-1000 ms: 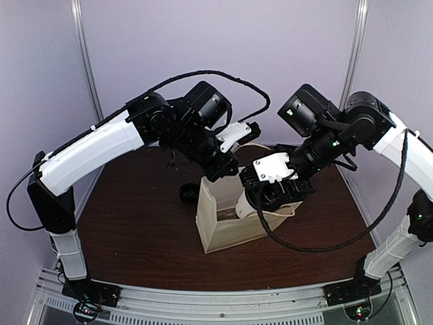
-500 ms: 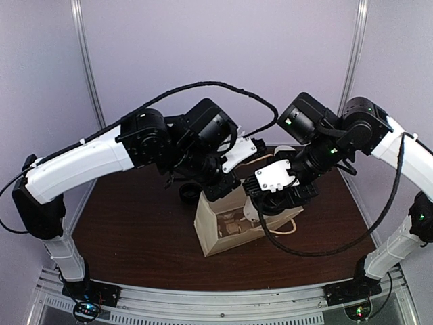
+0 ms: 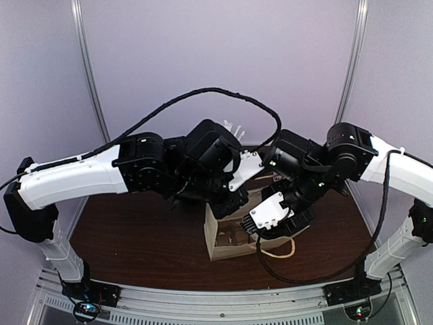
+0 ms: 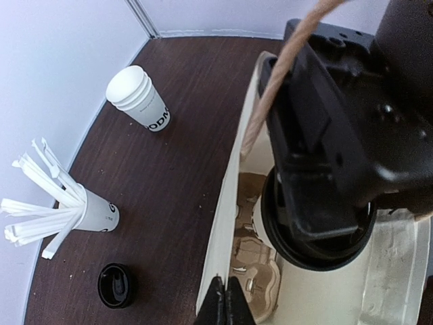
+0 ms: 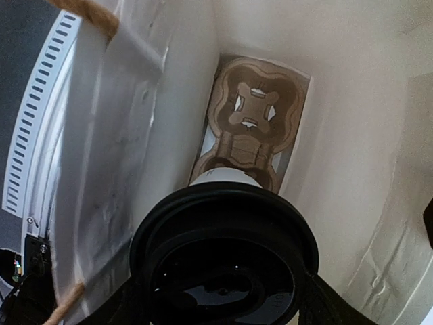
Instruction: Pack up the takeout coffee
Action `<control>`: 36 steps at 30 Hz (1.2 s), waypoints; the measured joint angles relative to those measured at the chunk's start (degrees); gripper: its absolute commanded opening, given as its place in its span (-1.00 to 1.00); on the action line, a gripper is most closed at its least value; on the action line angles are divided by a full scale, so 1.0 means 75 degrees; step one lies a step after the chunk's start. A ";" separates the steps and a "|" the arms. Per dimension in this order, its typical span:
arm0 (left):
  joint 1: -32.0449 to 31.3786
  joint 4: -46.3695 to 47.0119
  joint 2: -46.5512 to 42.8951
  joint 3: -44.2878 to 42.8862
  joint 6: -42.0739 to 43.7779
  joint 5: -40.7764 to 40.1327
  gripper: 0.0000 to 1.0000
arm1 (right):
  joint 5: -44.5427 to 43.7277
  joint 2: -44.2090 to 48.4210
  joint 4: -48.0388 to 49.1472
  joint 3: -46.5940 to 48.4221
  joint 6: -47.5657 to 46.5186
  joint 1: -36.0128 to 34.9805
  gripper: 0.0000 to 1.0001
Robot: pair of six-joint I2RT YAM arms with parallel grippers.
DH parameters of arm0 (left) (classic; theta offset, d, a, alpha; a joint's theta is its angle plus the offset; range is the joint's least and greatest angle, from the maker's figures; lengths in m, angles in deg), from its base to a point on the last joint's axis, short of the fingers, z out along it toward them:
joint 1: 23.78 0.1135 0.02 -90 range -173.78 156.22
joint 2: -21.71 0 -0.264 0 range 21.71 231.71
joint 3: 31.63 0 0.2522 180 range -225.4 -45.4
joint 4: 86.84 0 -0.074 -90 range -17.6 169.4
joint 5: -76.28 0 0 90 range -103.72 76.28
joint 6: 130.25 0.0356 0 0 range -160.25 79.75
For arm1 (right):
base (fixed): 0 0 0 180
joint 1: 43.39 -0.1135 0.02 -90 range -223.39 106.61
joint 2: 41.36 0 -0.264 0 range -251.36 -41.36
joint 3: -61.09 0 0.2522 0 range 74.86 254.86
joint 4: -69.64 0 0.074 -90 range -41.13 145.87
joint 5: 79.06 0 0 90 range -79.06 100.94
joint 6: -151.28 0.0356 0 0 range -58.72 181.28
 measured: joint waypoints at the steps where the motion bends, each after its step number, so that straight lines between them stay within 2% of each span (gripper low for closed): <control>1: -0.0064 0.0041 0.0000 0.0058 -0.0012 -0.0090 -1.00 | -0.0105 0.0015 0.0064 -0.0105 0.0000 -0.0058 0.11; 8: -0.0425 0.0452 0.0000 0.0230 -0.0003 -0.0527 -1.00 | -0.0629 0.0460 0.0420 -0.0662 -0.0090 -0.0408 0.15; 18: -0.0737 0.1116 -0.0289 0.0551 -0.0038 -0.0428 -1.00 | -0.1186 0.1909 0.1309 -0.2343 -0.0187 -0.0723 0.17; 26: -0.0740 0.1553 -0.0662 0.0979 -0.0230 0.0023 -1.00 | -0.1638 0.2049 0.1842 -0.3249 -0.0140 -0.0726 0.15; 36: -0.0740 0.1903 -0.0653 0.1276 -0.0262 0.0481 -1.00 | -0.2192 0.2092 0.2541 -0.3585 -0.0219 -0.0726 0.15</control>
